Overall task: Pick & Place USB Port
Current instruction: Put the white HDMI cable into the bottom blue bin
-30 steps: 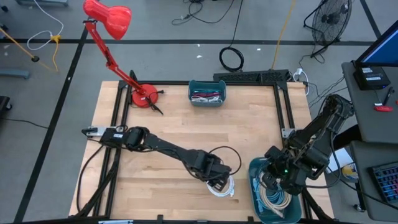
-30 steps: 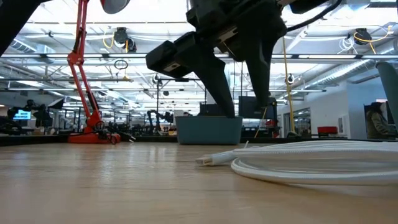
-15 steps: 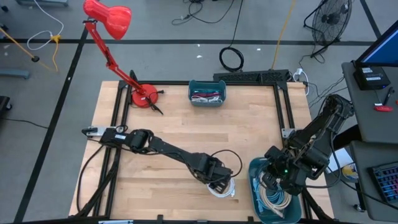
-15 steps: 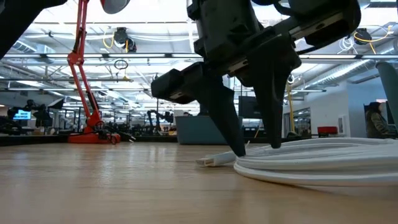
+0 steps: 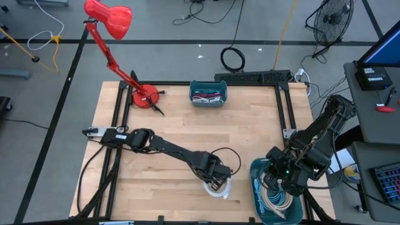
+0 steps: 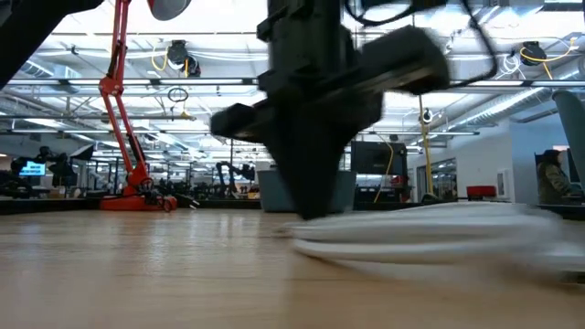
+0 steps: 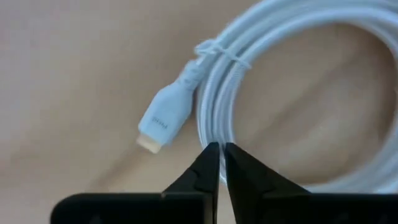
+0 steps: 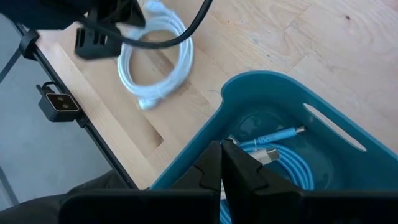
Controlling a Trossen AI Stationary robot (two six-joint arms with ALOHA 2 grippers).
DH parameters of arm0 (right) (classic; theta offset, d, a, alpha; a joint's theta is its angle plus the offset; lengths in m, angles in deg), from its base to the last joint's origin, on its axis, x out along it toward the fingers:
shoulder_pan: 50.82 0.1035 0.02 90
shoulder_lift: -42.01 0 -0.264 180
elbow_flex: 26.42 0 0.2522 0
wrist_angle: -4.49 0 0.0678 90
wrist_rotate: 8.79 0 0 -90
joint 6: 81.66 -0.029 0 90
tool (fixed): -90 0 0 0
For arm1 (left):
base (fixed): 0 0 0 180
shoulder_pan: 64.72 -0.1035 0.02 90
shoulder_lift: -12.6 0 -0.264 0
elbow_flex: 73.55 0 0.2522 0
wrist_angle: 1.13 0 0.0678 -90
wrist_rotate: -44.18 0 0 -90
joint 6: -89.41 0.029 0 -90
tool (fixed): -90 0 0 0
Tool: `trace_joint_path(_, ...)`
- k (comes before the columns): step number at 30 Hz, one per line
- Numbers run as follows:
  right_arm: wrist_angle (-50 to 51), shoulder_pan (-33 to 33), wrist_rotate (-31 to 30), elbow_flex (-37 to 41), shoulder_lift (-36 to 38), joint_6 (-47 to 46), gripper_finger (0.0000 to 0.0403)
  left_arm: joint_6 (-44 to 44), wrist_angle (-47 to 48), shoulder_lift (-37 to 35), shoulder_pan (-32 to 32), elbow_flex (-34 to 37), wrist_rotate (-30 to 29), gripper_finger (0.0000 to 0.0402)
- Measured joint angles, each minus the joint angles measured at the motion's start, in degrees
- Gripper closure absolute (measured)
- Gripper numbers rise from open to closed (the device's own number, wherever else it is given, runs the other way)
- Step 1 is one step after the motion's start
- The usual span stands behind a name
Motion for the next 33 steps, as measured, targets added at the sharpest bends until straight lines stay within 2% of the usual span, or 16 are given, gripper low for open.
trace_joint_path(2,0.00,0.00,0.00,0.00,0.00,-0.05,0.0403,1.13,3.20,0.00,-0.48,0.03,-0.67,0.0374)
trace_joint_path(7,-0.11,0.00,0.00,0.00,0.00,-0.16,0.0403,2.26,3.12,-0.45,-1.11,0.24,-0.73,0.0352)
trace_joint_path(15,-0.63,-0.01,-0.05,0.00,0.00,-0.17,0.0403,3.04,4.47,-3.74,-0.17,0.33,-3.66,0.0263)
trace_joint_path(20,-0.69,-0.61,-0.09,0.00,0.00,0.28,0.0403,3.10,4.70,-3.76,0.04,0.35,-3.19,0.0222)
trace_joint_path(33,-1.54,-1.16,-0.04,0.00,0.00,1.95,0.0403,2.38,2.07,-1.62,0.44,0.28,-2.90,0.0215)
